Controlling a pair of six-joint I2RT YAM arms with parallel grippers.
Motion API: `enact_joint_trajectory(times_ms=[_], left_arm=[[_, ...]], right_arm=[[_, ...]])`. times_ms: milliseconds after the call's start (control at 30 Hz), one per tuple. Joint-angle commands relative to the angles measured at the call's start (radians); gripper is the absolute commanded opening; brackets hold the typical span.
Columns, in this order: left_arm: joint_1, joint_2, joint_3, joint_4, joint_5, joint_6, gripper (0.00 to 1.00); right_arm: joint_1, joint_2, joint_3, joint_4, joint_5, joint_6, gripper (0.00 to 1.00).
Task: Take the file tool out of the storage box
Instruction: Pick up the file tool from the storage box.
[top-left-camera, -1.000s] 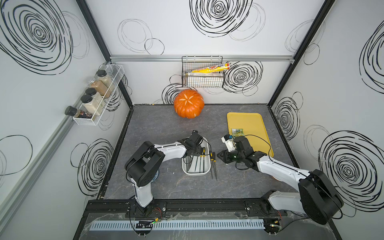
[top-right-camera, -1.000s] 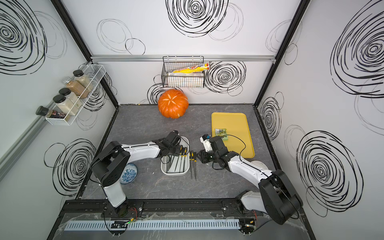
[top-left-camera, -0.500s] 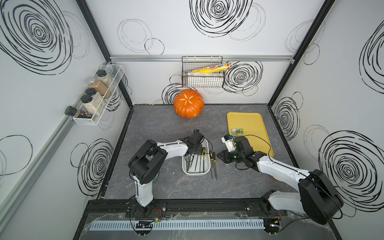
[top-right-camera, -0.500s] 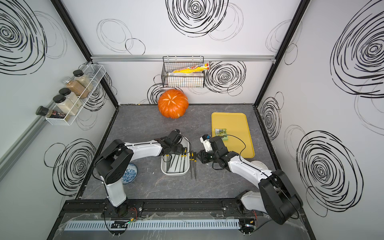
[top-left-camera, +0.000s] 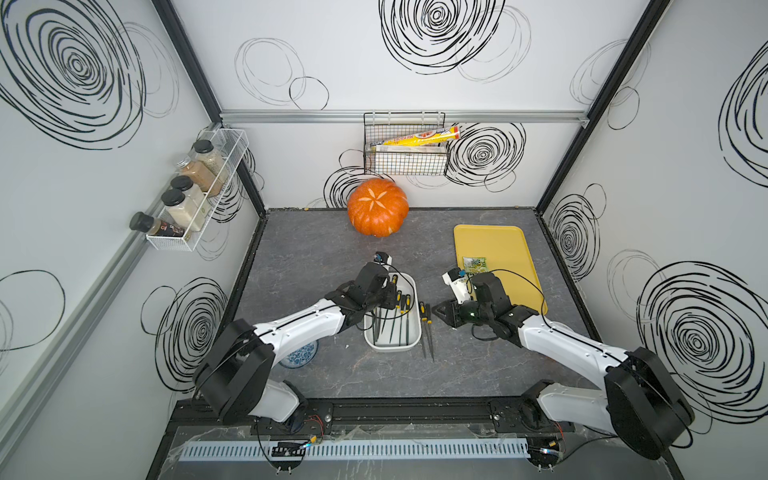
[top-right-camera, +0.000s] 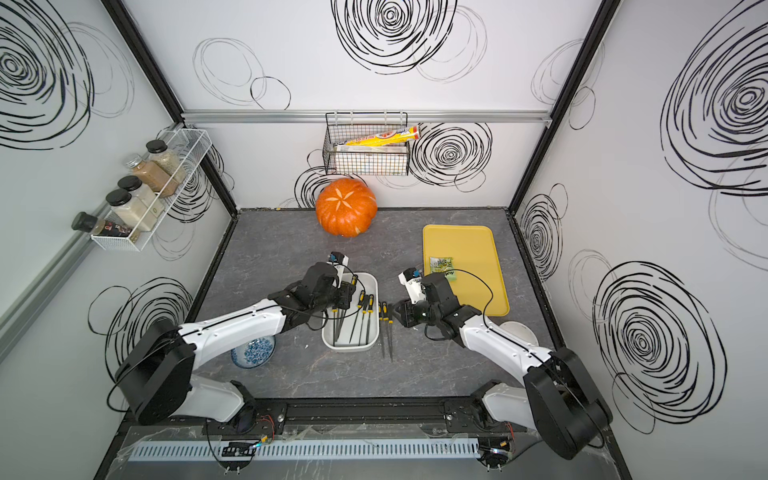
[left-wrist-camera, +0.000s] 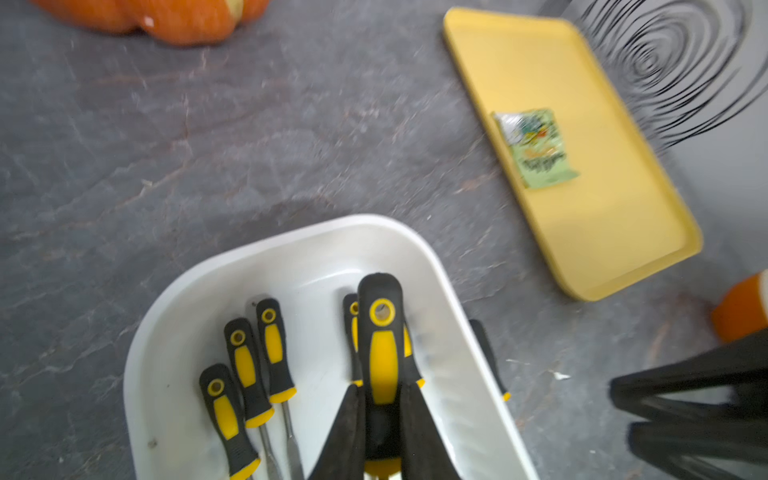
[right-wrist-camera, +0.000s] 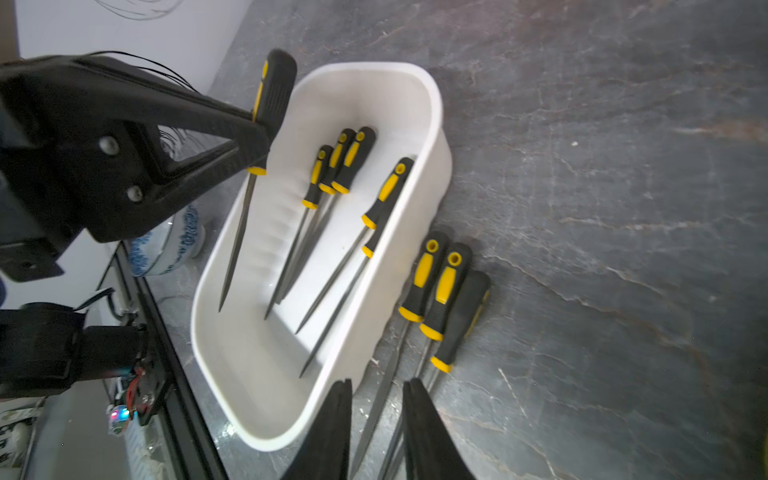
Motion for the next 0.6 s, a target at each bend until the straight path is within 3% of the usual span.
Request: enact_joint_trajectory(times_ms=[0,100,333,500,567], left_arm=[[0.013,-0.086,-0.075,0.161,0.104,-0.028,0.01],[0.024,-0.189,-0.152,0.279,0.199,-0.071,0.01],[0.041,-0.324,-0.288,0.527,0.418,-0.179,0.0],[0.041,-0.372,-0.321,0.564,0.44,-0.19,0.0],[0.041,-0.391,-0.33,0.559,0.437,-0.189,0.0]], right_arm=[[-0.001,-0.031,-0.03,0.147,-0.192,0.032,0.28],[0.015,-0.058,-0.062,0.315,-0.32,0.101,0.3],[0.175,-0.033,-0.034,0.453,-0.311,0.107,0.35],[0.221,0.038,-0.008,0.557,-0.371,0.165,0.36],[0.243,0.046,-0.001,0.56,-0.335,0.167,0.37]])
